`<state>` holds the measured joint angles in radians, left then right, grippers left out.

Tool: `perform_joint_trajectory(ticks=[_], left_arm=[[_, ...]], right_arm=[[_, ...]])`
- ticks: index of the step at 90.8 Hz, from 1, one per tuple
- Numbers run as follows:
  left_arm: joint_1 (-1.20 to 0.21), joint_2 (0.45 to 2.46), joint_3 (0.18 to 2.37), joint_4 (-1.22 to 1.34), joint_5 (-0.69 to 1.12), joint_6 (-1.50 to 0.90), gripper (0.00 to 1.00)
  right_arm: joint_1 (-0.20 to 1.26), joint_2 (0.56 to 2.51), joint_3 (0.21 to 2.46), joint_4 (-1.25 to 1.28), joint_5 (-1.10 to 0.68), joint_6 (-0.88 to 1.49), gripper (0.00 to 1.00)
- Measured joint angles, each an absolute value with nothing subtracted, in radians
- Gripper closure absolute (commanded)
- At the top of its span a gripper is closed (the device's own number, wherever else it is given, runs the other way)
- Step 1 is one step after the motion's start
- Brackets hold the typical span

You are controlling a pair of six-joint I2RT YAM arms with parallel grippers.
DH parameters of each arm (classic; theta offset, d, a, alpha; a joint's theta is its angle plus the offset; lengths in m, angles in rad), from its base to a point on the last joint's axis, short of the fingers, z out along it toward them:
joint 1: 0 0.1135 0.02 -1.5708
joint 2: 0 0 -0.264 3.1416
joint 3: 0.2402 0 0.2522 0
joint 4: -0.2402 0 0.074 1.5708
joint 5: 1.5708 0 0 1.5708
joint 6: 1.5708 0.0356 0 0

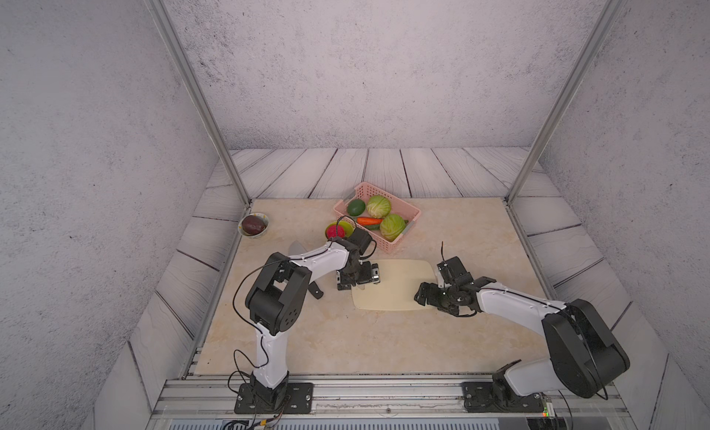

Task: Align the knife with the edge of the cutting board
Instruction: Move the work surface to the center of the board.

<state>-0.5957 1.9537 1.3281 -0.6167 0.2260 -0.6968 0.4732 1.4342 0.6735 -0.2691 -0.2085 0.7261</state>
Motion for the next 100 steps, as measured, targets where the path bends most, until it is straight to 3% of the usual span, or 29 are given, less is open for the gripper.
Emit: perform_joint_trajectory(ticks=[100], left_arm=[[-0.596, 1.793, 1.316, -0.619, 0.206, -0.696, 0.02]], right_arm=[[0.482, 1.388, 0.673, -0.344, -0.206, 0.725, 0.01]])
